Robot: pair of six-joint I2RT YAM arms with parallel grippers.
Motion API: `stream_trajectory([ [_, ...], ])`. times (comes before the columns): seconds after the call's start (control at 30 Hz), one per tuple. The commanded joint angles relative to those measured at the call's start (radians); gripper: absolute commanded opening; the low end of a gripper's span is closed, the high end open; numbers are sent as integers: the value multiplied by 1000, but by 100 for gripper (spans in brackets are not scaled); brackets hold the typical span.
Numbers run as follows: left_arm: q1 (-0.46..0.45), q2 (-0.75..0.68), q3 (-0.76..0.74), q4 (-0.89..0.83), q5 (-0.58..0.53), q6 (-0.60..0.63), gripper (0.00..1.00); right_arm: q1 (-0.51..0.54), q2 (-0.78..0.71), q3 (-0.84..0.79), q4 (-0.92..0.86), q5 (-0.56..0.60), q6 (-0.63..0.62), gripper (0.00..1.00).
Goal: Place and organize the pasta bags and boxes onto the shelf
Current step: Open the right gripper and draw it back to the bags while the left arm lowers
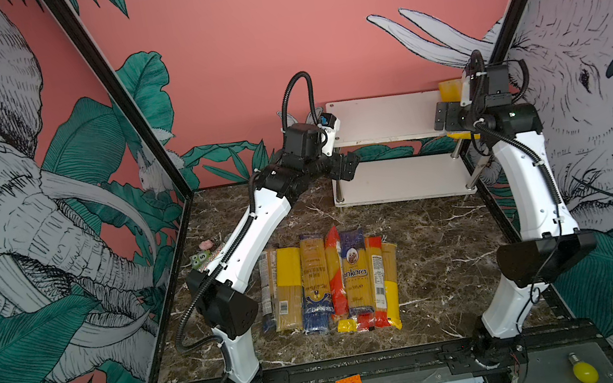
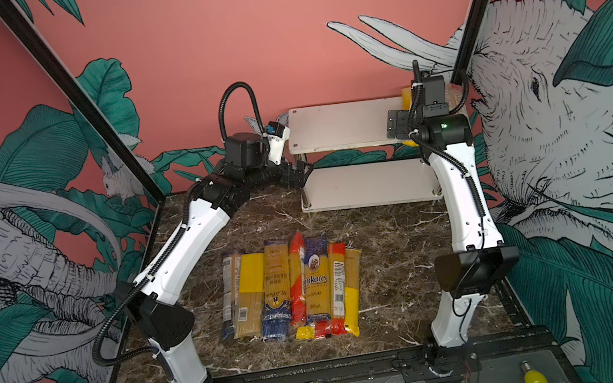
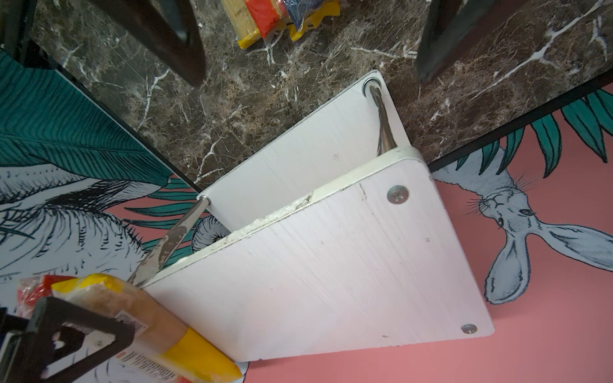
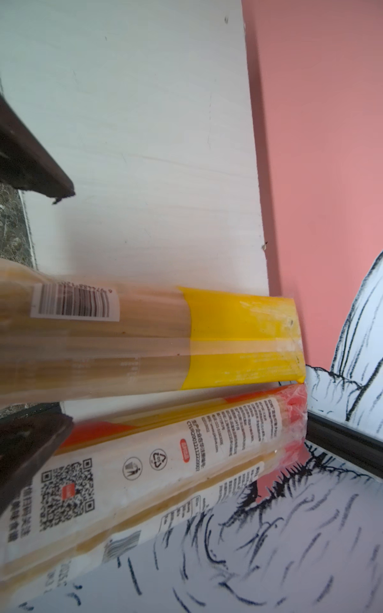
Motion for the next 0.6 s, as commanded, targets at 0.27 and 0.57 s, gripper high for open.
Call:
stream_trajectory([
  [0.27,1,-204,-208,83,-53,-22,100,39,-208,-92,-41,-45,31,99],
  [0.57,1,-378,-445,112,-63,-69,99,190,-441,-394,-98,6,94,99],
])
